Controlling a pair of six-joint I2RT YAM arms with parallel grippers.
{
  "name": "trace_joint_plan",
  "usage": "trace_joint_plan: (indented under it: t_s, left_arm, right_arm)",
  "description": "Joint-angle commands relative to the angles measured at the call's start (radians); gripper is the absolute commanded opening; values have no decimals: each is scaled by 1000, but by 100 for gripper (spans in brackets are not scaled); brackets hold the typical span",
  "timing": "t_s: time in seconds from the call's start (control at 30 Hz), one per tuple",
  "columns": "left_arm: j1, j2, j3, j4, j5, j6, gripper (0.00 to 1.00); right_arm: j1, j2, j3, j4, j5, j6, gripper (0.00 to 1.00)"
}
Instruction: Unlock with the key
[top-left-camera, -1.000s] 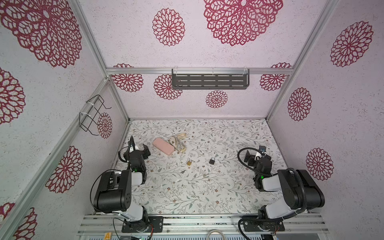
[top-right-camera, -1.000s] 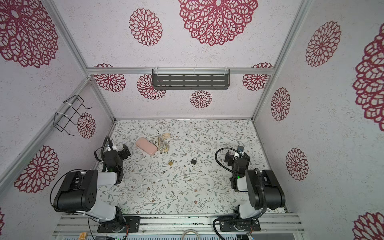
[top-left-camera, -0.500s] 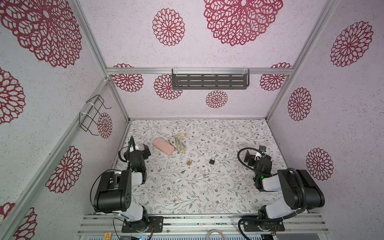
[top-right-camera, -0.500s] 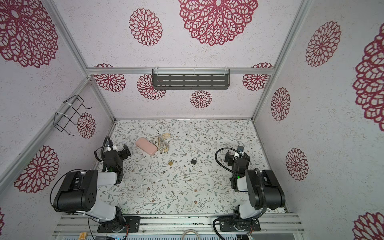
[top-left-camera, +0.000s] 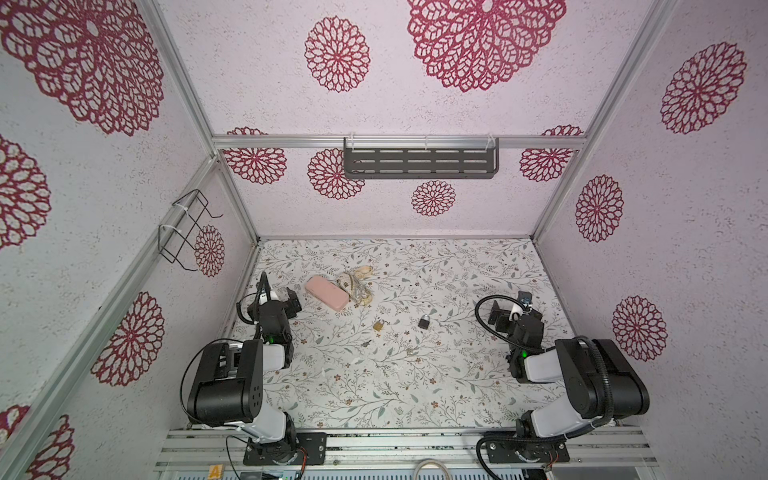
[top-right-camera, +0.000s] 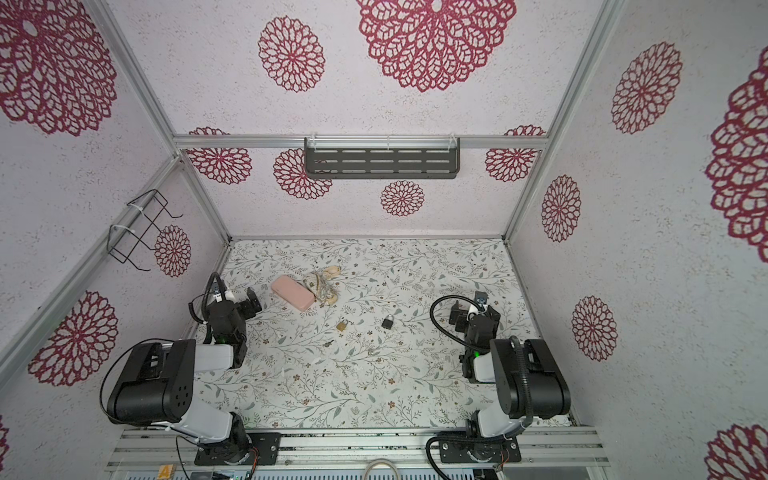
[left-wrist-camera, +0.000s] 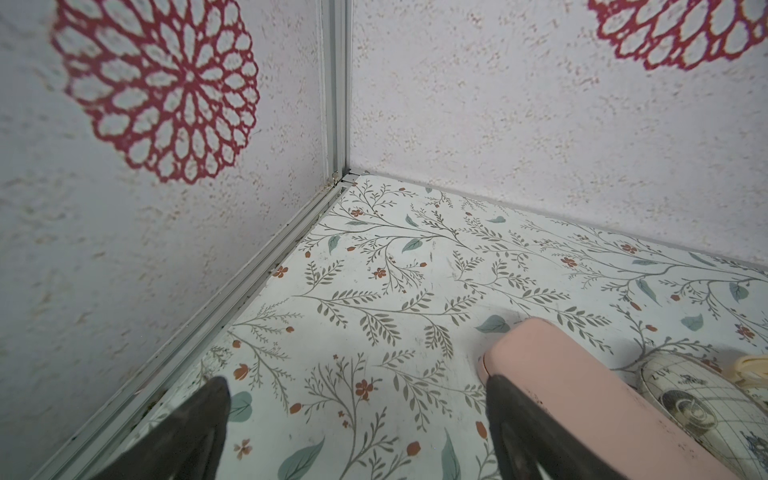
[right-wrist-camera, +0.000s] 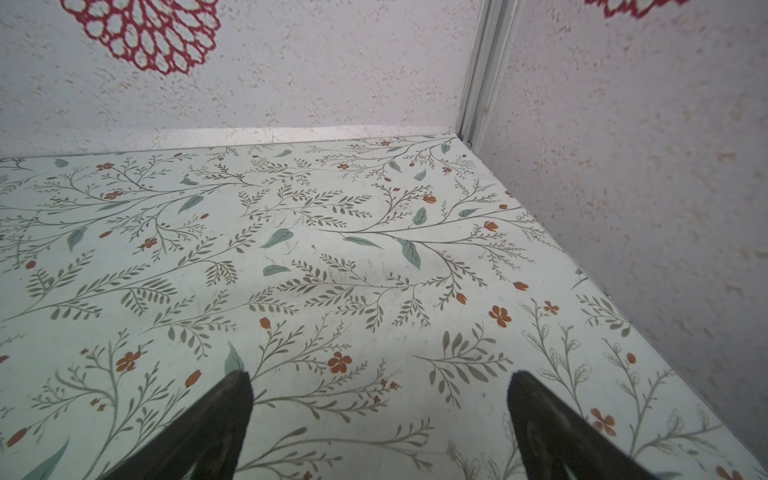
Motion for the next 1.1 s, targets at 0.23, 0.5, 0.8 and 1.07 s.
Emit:
trace_joint_plan:
  t_s: [0.23,0.5,0.8,1.07]
  left_arm:
    - [4,-2,-3,17,5,16,97]
    - [4,-4,-5,23,3,16,98]
    - [-8,-134,-38,-27,-6,26,97]
    - [-10,-360,-20,-285,-2,-81,98]
  right_arm:
    - [3,-14,6,39,8,-16,99]
    - [4,-18,-10,67,16,-15,99]
    - [4,-133,-48,31,33,-5,99]
    - [4,-328,182,-525,6,72,99]
